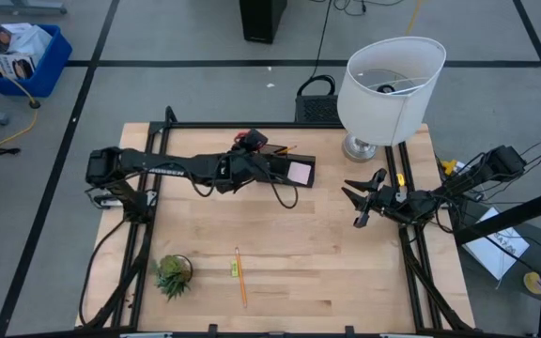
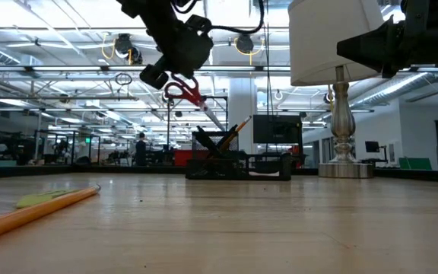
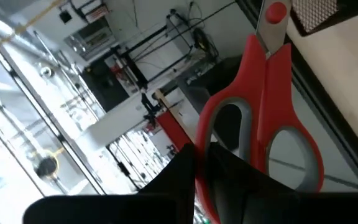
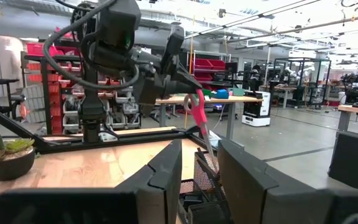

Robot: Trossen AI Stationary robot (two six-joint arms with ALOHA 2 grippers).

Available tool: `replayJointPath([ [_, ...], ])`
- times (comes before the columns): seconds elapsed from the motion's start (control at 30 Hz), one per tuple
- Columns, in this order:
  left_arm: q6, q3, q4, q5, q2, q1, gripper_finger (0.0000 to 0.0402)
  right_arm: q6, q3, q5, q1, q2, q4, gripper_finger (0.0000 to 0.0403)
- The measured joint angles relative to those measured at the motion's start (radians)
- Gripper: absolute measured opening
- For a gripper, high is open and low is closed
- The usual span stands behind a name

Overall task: Pick and place office supplies into organizer
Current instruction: Put the red scissor into the desk organizer

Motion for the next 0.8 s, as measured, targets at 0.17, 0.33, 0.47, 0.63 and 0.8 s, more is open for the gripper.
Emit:
replayJointPath([
  [0.17,0.048,0.000,-0.006,-0.047,0.052,0.010,0.0042,0.000,0.000,0.000,0.000,0.000,0.000,0.0100],
  [0.33,0.019,0.000,0.000,-0.050,0.065,0.030,0.0056,0.000,0.000,0.000,0.000,0.000,0.000,0.0100],
  [0.47,0.011,0.000,0.036,-0.050,0.065,0.033,0.0102,0.000,0.000,0.000,0.000,0.000,0.000,0.0100],
  [0.63,0.014,0.000,0.117,-0.055,0.065,0.015,0.0176,0.000,0.000,0.000,0.000,0.000,0.000,0.0100],
  [0.8,-0.047,0.000,0.167,-0.091,0.065,-0.016,0.0229,0.000,0.000,0.000,0.000,0.000,0.000,0.0100],
])
